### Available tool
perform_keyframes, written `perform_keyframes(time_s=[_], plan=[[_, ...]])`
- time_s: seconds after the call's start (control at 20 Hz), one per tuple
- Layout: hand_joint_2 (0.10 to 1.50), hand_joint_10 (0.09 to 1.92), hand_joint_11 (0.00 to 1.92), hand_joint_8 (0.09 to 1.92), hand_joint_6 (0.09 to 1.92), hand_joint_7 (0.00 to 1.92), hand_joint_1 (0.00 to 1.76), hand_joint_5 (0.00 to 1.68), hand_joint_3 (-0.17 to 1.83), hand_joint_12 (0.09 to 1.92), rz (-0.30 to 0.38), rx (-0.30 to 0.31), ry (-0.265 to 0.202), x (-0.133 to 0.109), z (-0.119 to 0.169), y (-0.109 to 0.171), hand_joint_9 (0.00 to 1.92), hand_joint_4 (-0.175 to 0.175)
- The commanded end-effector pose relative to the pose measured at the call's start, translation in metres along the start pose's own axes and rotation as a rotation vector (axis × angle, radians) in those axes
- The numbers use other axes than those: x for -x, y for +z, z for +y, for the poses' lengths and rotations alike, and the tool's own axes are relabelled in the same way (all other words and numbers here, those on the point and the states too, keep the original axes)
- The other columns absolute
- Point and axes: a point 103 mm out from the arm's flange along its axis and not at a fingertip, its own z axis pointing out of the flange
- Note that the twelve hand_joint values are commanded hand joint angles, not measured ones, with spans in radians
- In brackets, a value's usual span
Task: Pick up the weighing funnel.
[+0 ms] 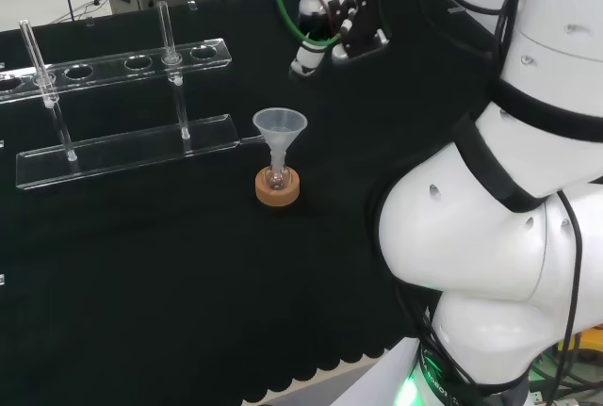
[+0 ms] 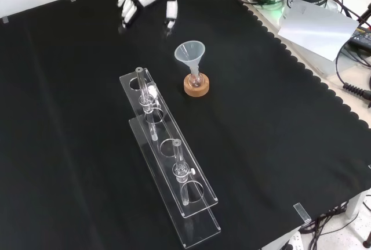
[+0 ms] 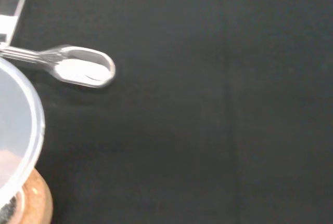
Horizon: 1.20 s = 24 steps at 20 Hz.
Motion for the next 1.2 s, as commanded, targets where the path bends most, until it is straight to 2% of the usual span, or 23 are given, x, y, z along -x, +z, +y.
perform_keyframes(time_s=[0.05, 0.4, 0.55, 0.75, 1.2], plan=[[0.67, 0.60, 0.46, 0.70, 0.09, 0.48, 0.78, 0.53, 0.51, 1.31, 0.006, 0.059, -0.084, 0.008, 0.051, 0.018, 0.69, -0.068], [0.66, 0.59, 0.47, 0.69, 0.09, 0.48, 0.81, 0.54, 0.51, 1.30, 0.024, 0.062, -0.108, 0.018, 0.066, 0.033, 0.68, -0.068], [0.66, 0.58, 0.47, 0.69, 0.09, 0.48, 0.81, 0.54, 0.52, 1.30, 0.032, 0.067, -0.145, 0.019, 0.070, 0.044, 0.68, -0.068], [0.65, 0.58, 0.47, 0.69, 0.09, 0.48, 0.82, 0.55, 0.52, 1.30, 0.044, 0.054, -0.185, 0.016, 0.076, 0.062, 0.68, -0.065], [0.62, 0.57, 0.46, 0.69, 0.09, 0.48, 0.84, 0.56, 0.56, 1.29, 0.065, 0.040, -0.220, -0.001, 0.088, 0.096, 0.68, -0.063]])
